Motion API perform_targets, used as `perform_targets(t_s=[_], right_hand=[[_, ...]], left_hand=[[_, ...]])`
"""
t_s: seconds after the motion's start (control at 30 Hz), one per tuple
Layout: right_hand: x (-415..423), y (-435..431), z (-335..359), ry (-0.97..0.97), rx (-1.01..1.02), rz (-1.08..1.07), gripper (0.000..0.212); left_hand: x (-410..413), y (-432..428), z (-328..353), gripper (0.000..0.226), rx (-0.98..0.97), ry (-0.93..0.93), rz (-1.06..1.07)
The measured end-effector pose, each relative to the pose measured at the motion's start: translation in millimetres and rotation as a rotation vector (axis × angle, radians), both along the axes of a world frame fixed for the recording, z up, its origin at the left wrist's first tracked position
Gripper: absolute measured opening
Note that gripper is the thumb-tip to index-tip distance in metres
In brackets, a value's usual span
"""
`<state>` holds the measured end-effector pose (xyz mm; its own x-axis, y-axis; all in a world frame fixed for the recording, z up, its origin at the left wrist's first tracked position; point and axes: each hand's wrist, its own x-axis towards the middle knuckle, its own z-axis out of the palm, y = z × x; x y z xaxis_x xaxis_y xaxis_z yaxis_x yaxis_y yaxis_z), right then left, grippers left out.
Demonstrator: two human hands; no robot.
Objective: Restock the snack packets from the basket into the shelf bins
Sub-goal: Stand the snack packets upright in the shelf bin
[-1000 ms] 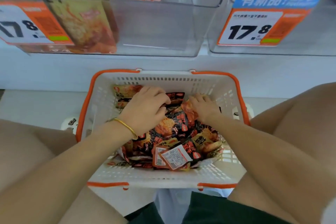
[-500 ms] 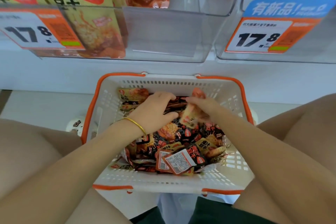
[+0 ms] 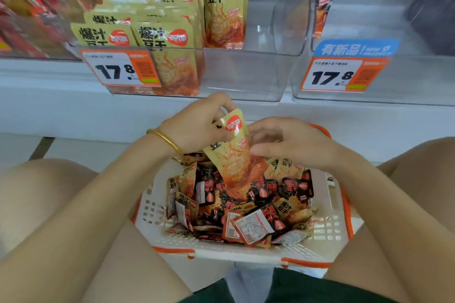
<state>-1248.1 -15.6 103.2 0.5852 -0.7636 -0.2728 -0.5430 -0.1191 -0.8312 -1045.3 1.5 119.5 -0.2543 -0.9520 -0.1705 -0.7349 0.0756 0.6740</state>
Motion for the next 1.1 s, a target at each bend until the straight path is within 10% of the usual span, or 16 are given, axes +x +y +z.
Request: perform_targets(t_s=[0.3,0.43,0.6,0.83,1.1], right_hand=[[10,-23,100,-0.340,0.177,-0.010,0.017],[30,-59,143,-0.381,-0.018,-0.252,0.005],[78,-127,134,-0.036,-0.251,-0.407,0.023],[108,-195,66,0.334,-0.378,-0.486,0.030],[120,-217,37,0.289,-0.346,-0.626,0.026]], left_hand=[[18,4,72,0.006,-0.442,0.564,0.331],[36,-18,64,0.017,-0.891,0.090,0.426],[37,-38,37,0.038,-0.844,-0.420,0.268],[34,-42,23,0.044,-0.880,-0.486,0.271],[36,-45,20,0.043,-0.910,-0.482,0.272]])
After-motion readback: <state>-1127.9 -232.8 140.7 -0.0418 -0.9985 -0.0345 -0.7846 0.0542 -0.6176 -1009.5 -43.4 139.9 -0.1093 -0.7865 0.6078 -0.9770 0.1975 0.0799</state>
